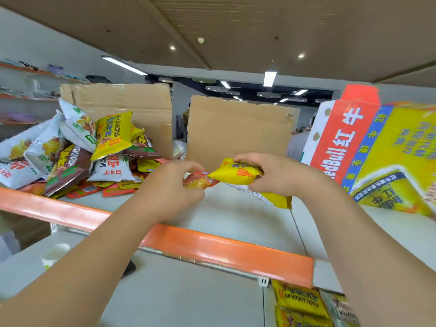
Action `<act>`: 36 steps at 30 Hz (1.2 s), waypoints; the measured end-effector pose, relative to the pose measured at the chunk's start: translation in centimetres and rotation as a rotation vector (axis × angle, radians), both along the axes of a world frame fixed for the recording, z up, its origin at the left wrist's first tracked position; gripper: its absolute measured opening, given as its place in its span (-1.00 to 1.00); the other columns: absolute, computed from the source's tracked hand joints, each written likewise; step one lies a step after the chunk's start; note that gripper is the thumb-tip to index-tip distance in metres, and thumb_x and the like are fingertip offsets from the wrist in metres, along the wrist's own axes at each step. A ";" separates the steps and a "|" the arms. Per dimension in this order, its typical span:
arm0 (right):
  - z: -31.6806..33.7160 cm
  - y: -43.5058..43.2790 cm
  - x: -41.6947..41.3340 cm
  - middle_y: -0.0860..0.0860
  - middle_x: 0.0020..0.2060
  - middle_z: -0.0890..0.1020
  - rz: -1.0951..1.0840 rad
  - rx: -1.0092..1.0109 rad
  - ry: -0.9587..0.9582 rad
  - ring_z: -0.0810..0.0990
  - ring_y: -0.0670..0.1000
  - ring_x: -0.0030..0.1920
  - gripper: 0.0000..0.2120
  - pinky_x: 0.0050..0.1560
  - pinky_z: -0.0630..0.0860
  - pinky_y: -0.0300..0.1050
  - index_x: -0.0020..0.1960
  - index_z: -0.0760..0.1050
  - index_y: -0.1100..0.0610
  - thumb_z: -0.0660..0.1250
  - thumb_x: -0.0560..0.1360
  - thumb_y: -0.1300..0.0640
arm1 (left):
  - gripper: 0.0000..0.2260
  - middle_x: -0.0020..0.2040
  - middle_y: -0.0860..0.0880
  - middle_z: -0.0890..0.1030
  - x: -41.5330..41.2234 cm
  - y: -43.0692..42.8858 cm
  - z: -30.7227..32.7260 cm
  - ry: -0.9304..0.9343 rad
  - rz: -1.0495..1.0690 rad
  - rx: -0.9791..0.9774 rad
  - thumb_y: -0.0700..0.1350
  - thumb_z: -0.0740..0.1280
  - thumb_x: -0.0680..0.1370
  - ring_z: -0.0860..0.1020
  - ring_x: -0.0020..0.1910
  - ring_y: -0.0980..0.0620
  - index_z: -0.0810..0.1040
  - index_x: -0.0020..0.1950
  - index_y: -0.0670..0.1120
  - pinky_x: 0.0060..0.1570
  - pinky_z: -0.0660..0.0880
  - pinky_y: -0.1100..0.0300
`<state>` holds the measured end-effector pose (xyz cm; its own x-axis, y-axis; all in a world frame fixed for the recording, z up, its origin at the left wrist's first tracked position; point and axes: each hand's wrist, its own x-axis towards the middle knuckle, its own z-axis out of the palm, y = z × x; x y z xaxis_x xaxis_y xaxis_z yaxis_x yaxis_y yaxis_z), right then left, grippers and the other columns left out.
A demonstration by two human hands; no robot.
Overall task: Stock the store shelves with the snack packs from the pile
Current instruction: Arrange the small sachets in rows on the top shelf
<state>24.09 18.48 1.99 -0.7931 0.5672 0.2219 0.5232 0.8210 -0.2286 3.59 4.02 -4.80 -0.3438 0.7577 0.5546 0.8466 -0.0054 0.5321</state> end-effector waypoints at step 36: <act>-23.4 -5.7 31.1 -0.07 -0.11 0.57 -0.035 -0.380 -0.172 0.46 -0.08 -0.37 -0.37 -0.36 0.37 -0.16 0.45 0.31 -0.31 0.42 0.50 0.12 | -0.60 0.02 0.09 0.64 29.8 -8.1 -23.5 -0.112 0.090 -0.132 0.03 0.36 0.30 0.58 -0.06 0.06 0.67 0.13 0.09 -0.03 0.49 0.20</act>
